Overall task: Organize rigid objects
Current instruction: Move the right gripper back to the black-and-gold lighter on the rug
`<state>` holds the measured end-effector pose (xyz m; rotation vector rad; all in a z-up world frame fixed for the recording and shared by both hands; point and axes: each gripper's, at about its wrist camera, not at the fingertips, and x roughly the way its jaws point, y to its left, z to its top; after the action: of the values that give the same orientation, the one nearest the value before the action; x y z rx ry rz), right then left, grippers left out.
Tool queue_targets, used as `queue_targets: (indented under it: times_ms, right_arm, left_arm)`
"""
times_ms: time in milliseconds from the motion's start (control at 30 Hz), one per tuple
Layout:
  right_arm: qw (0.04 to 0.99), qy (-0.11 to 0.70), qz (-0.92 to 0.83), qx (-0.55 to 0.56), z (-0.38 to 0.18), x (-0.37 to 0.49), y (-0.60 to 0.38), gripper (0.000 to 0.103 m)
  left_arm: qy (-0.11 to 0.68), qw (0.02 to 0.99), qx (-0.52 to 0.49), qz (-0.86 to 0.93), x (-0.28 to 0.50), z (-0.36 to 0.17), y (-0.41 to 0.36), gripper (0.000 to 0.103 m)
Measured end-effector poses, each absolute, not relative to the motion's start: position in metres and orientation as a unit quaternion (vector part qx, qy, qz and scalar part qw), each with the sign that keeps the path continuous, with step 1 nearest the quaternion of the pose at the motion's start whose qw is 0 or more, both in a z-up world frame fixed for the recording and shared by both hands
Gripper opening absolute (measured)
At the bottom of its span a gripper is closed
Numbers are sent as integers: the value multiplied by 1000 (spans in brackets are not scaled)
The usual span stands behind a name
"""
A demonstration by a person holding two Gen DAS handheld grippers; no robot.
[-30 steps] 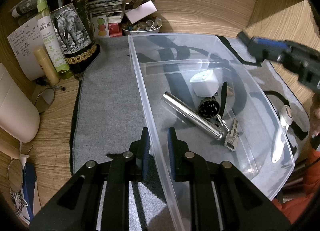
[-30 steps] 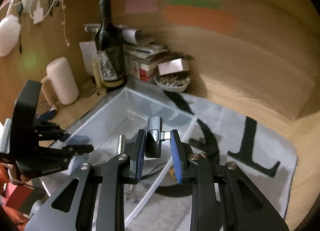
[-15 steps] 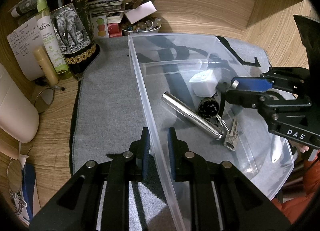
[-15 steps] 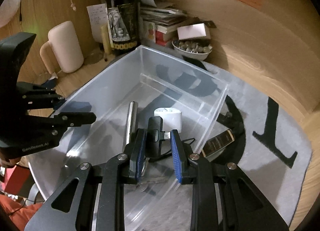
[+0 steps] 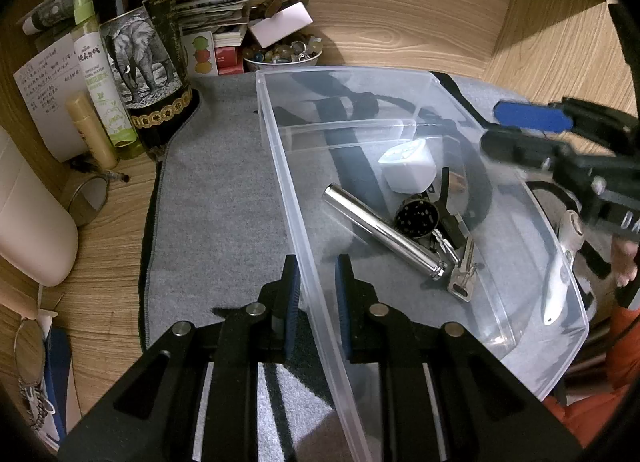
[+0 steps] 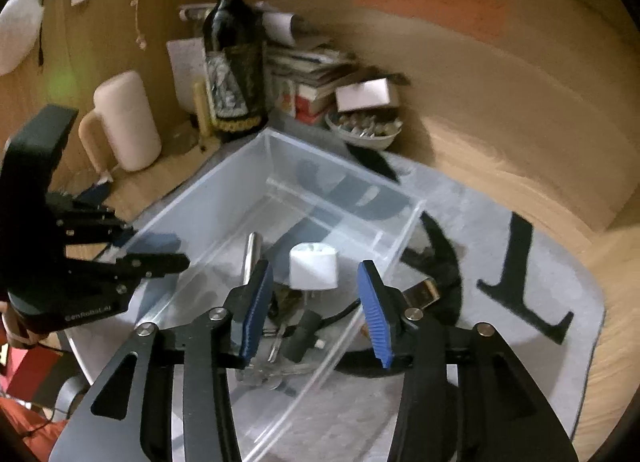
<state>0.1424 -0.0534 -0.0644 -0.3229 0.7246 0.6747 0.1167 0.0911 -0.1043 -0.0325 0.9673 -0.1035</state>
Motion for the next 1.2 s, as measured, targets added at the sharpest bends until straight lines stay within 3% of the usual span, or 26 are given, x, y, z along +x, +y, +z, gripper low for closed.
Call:
queue_targets:
  times_ms: [433, 900, 1200]
  right_arm:
    - [903, 333, 252, -102, -41, 178, -109, 42]
    - [844, 473, 244, -70, -120, 238, -112, 42]
    - [821, 502, 260, -80, -138, 244, -105, 43]
  left_arm:
    - [464, 884, -16, -50, 117, -105, 91, 16]
    - [464, 884, -17, -50, 117, -104, 91, 16]
    - [463, 885, -16, -50, 117, -104, 90, 16]
